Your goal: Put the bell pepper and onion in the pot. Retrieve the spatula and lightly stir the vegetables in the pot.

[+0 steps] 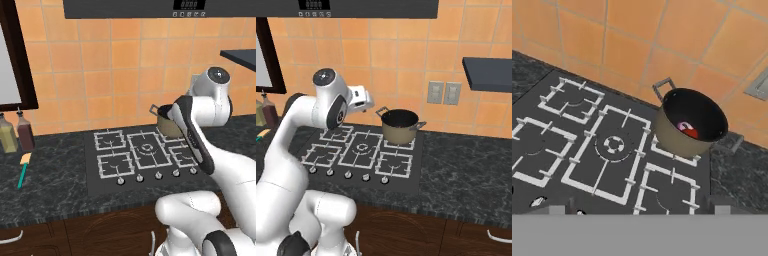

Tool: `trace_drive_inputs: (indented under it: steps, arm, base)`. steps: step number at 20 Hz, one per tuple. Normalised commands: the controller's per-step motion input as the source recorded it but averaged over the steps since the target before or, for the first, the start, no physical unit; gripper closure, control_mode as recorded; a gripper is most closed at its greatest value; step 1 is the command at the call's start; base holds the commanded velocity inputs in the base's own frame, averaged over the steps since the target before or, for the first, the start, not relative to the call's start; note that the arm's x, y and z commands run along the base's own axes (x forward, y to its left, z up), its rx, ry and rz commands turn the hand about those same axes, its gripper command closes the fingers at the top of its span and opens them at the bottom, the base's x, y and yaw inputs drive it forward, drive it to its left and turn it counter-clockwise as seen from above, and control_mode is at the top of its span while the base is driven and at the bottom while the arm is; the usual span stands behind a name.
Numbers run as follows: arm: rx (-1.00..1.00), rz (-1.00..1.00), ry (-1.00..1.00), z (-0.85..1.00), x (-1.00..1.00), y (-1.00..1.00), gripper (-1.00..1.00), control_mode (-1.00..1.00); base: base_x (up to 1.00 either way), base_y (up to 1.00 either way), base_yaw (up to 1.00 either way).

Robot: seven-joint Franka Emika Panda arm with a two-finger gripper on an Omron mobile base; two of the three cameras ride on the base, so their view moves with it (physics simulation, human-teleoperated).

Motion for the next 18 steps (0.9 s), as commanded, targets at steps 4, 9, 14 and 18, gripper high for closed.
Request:
trace_drive_inputs:
  steps: [4, 9, 14, 18]
  arm:
    - [-0.13, 0.15, 0.00, 0.65, -1.00, 0.14, -1.00, -1.00]
    - [-0.11, 0.01, 0.06, 0.13, -0.51, 0.26, -1.00, 1.00]
    - [0.00, 0.00, 0.00, 0.00, 0.00, 0.00, -1.00, 1.00]
    - [0.00, 0.00, 0.00, 0.00, 0.00, 0.00, -1.00, 1.00]
  base:
    - [0.00, 0.00, 0.00]
    - [-0.21, 0.18, 0.00]
    - [-0.45, 0.84, 0.04]
    - [-0.30, 1.00, 0.13]
